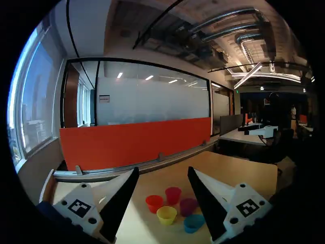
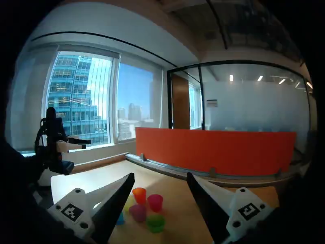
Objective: Pour water
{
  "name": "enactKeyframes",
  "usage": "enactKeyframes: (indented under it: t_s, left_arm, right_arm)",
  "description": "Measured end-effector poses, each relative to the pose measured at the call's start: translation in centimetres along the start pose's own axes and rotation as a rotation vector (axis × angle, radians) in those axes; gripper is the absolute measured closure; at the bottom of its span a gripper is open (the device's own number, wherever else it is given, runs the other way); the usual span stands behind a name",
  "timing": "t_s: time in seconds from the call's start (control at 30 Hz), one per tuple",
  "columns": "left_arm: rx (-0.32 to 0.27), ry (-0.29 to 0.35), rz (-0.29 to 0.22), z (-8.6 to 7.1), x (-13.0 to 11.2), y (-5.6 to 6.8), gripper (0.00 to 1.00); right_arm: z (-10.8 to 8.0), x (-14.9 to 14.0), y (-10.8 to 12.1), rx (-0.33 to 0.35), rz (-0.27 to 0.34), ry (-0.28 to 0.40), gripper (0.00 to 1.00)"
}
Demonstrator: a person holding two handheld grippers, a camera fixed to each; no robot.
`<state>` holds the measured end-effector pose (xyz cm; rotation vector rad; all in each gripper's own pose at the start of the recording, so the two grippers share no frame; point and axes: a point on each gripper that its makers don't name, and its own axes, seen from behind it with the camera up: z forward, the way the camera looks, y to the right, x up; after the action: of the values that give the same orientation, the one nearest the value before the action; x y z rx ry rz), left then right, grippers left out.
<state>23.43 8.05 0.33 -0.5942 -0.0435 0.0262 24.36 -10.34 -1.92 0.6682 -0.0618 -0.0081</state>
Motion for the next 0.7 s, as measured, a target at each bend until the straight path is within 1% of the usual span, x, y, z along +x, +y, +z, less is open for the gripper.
enactKeyframes:
  t_s: [0.17,0.37,0.57,0.7]
  left_arm:
    - [-0.050,-0.032,-0.002,0.1,-1.1,1.2,0.11]
    - [-0.086,-0.076,0.026,0.4,-2.8,2.0,0.11]
    - [-0.142,-0.113,0.058,0.5,-4.3,3.5,0.11]
    - [-0.167,-0.138,0.073,0.6,-5.4,4.3,0.11]
  right_arm:
    - [-0.3,-0.5,-0.2,0.020,-0.028,-0.027,0.01]
    - [-0.6,-1.8,-0.3,0.034,-0.053,-0.089,0.01]
    - [-0.9,-2.1,-0.9,0.064,-0.070,-0.117,0.01]
    - [-1.0,-2.6,-1.2,0.078,-0.088,-0.134,0.01]
